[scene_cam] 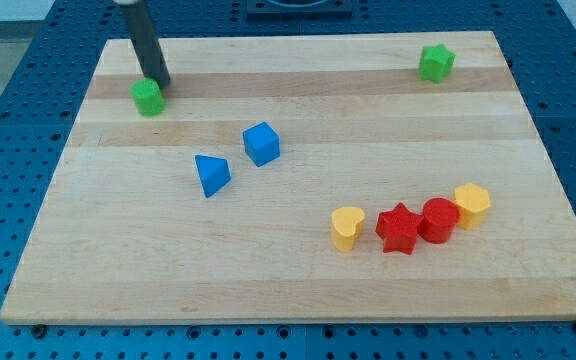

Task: Move the green circle into the blue triangle

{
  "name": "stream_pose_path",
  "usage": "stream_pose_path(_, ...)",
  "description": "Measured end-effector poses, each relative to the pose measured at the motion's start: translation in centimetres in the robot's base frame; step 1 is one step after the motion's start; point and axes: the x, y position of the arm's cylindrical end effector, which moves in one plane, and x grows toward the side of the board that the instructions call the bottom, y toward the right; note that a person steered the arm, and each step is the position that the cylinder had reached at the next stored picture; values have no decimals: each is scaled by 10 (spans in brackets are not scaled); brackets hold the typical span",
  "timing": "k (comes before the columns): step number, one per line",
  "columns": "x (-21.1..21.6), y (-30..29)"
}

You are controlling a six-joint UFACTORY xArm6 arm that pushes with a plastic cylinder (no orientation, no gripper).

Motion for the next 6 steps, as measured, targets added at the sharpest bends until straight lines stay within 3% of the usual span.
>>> stream_pose_path(2,74,-7)
stream_pose_path(3,-3,-10)
stream_pose_path(4,-14,-40)
stream_pose_path(6,56,-74)
